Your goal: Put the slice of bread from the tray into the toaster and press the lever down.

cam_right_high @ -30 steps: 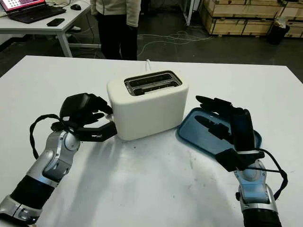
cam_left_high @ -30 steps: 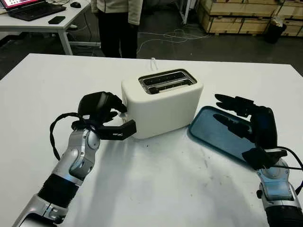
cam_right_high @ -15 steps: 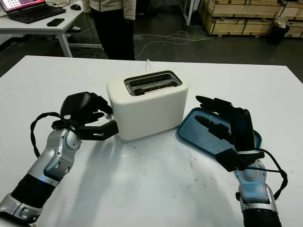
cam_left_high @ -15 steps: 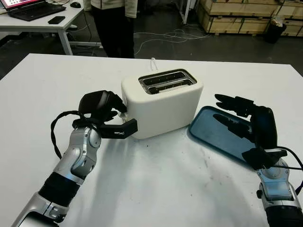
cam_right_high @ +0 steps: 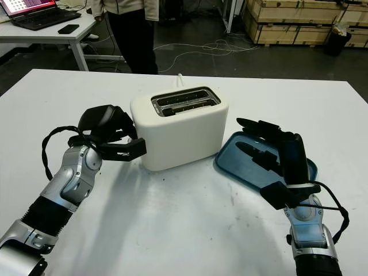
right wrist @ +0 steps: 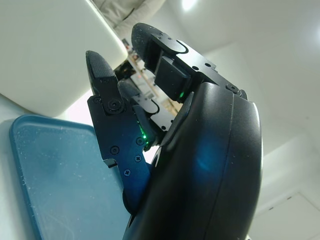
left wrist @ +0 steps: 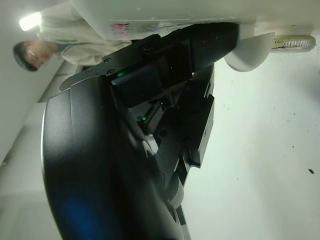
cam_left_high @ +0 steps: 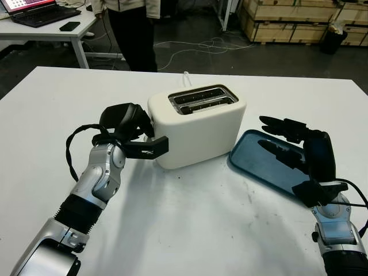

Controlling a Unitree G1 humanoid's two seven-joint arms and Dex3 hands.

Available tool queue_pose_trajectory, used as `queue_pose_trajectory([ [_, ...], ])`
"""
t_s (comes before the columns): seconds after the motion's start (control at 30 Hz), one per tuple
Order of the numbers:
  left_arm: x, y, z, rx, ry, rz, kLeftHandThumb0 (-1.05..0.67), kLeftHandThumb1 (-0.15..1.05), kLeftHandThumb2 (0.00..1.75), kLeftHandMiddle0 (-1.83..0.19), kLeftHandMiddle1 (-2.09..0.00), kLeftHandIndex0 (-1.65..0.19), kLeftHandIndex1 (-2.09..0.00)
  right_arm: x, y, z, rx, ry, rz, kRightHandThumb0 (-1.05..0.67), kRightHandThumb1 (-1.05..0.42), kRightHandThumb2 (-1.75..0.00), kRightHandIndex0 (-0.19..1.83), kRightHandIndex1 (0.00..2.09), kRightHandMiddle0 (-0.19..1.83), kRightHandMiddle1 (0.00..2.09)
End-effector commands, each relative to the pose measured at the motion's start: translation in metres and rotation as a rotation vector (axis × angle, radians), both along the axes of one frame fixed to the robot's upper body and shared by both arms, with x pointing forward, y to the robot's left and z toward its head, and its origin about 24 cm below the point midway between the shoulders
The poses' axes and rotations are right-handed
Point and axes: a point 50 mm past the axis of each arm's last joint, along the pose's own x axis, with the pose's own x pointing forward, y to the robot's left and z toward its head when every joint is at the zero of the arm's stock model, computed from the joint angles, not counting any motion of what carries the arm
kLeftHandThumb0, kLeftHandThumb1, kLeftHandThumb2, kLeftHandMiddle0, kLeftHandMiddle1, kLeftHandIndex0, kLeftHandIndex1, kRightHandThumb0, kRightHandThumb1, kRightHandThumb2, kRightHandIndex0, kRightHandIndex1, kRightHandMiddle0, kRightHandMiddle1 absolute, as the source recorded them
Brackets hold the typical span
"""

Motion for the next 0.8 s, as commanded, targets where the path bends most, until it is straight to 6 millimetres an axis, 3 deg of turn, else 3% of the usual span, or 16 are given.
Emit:
queue_pose_trajectory([
  [0.0, -0.067, -0.066, -0.116, 0.018, 0.600, -0.268, -0.01, 0.82, 0.00, -0.93, -0.69, -1.18, -0.02, -0.001, -0.002, 0.002, -0.013, -0.002, -0.003, -0.27, -0.80, 0.00, 1.06, 0.01, 0.96, 0.00],
  [0.17, -0.051, -0.065, -0.082, 0.030, 0.486, -0.267, 0.00, 0.84, 0.01, -0.77, -0.75, -1.16, -0.01, 0.000, 0.000, 0.002, -0.017, -0.008, -0.001, -0.29, -0.81, 0.00, 1.06, 0.00, 0.96, 0.00],
  [0.27, -0.048, -0.058, -0.065, 0.014, 0.365, -0.287, 0.00, 0.83, 0.00, -0.82, -0.80, -1.19, -0.02, 0.001, 0.001, 0.001, -0.013, -0.008, 0.000, -0.30, -0.81, 0.00, 1.06, 0.00, 0.96, 0.00],
  [0.37, -0.047, -0.050, -0.050, -0.048, 0.240, -0.297, -0.01, 0.83, 0.00, -0.76, -1.22, -1.22, -0.03, 0.001, 0.001, 0.001, -0.008, -0.007, 0.001, -0.29, -0.81, 0.00, 1.06, 0.00, 0.96, 0.00],
  [0.5, -0.048, -0.042, -0.032, -0.113, 0.124, -0.313, 0.00, 0.82, 0.00, -0.70, -1.54, -1.24, -0.03, 0.001, 0.002, 0.001, -0.007, -0.009, 0.000, -0.30, -0.81, 0.00, 1.06, 0.00, 0.96, 0.00],
  [0.77, -0.051, -0.027, -0.009, -0.174, -0.132, -0.292, -0.08, 0.79, 0.01, -0.84, -1.23, -1.25, -0.03, 0.002, 0.002, 0.001, -0.004, -0.006, 0.004, -0.30, -0.81, 0.00, 1.07, 0.00, 0.96, 0.00],
])
